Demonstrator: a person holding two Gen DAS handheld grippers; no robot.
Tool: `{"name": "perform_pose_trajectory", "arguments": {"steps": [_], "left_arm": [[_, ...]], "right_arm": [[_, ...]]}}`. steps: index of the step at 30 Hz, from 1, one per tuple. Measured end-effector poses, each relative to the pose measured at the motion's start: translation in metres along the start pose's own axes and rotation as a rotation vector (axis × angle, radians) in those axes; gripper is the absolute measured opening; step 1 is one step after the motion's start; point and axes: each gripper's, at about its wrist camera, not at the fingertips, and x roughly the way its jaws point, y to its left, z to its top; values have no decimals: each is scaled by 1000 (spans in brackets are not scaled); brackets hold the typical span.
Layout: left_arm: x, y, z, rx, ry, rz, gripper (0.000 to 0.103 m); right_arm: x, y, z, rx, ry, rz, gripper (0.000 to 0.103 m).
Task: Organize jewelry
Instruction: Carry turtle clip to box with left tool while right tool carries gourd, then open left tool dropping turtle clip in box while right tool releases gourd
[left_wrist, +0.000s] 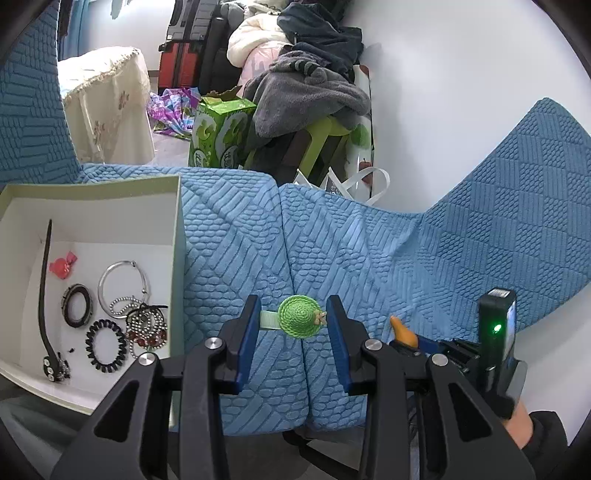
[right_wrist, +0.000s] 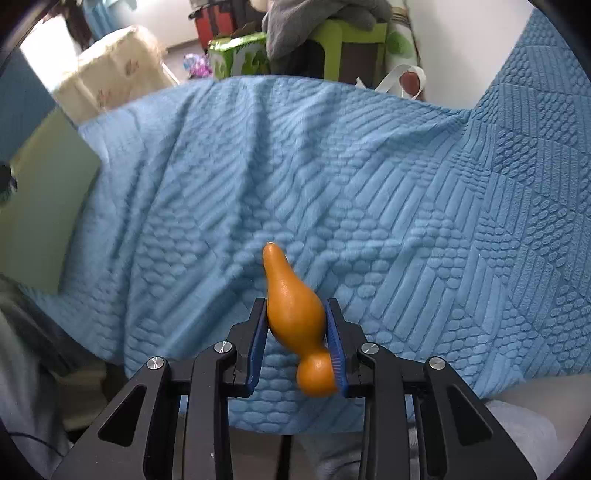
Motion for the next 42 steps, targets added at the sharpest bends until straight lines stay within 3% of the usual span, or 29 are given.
{"name": "perform_pose_trajectory", "arguments": {"steps": [10,15,21,27,31,42], "left_arm": [[-37,5,20,15,-47,2,37],[-70,12,34,29,-102,17,37],[-102,30,44,40,-166,51,37],[-115,64,42,13,-173,85,37],[-114,89,35,-8,-161,121,37],[-87,145,10,-76,-85,165,37]], "right_arm": [[-90,28,50,28,-204,90,28],[-142,55,78,14,-332,132,28],[-181,96,96,-22,-428,183,28],[-167,153,98,-108,-398,275,28],[-136,192,91,-144,-325,330,28],[-68,234,76,-184,-165,345,28]]}}
